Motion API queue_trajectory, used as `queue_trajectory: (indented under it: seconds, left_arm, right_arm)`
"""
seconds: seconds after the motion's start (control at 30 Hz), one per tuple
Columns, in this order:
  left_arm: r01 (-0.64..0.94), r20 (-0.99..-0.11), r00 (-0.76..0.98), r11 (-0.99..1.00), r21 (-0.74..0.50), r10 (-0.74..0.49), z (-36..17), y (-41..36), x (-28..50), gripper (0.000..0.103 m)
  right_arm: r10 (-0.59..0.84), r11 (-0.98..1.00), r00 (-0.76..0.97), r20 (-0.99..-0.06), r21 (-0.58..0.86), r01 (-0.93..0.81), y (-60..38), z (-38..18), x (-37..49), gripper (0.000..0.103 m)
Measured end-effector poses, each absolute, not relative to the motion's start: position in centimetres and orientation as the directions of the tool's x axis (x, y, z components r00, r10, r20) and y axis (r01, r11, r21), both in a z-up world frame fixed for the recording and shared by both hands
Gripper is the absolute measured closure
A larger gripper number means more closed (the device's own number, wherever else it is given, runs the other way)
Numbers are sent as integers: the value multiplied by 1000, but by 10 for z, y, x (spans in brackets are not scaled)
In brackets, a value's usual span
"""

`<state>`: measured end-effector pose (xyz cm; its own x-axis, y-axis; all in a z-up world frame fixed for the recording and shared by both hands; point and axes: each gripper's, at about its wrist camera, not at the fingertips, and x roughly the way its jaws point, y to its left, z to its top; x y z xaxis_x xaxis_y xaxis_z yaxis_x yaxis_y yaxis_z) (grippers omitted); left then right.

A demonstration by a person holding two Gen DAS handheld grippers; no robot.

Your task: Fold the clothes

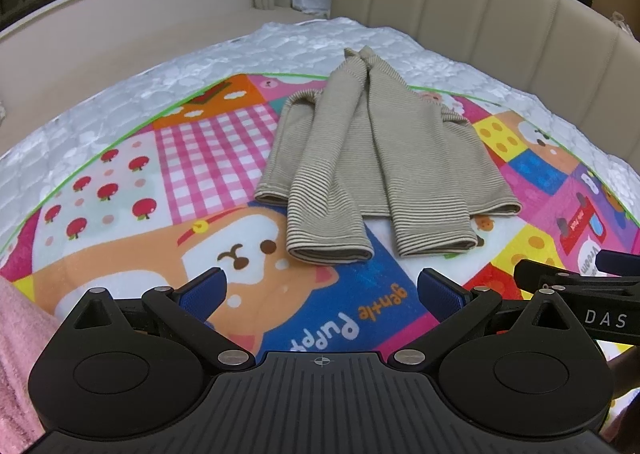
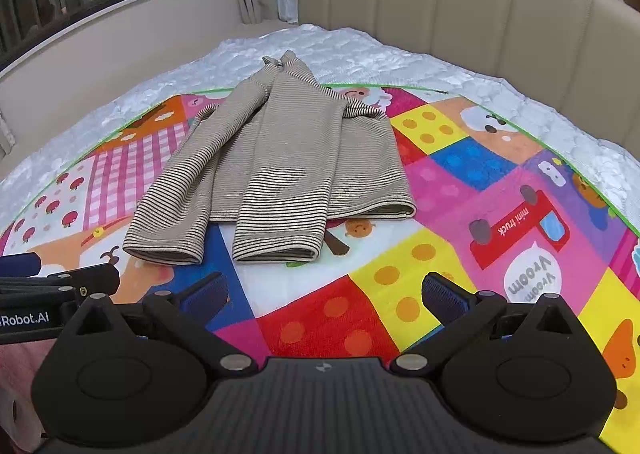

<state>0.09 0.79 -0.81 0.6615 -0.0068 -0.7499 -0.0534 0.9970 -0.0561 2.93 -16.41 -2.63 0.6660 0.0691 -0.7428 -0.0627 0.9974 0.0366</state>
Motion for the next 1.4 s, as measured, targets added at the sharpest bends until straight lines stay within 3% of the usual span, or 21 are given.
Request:
queue_trajectory:
  seconds: [1.13, 1.4]
  left_arm:
    - [-42, -749, 663, 997, -69, -24, -13, 11, 5, 0]
    - [8, -733, 678, 998, -69, -56, -11, 9, 25, 0]
  right_arm:
    - [54, 998, 656, -753, 19, -60, -161, -34, 33, 0]
    - [68, 997, 725, -685, 75, -22, -169, -15, 41, 0]
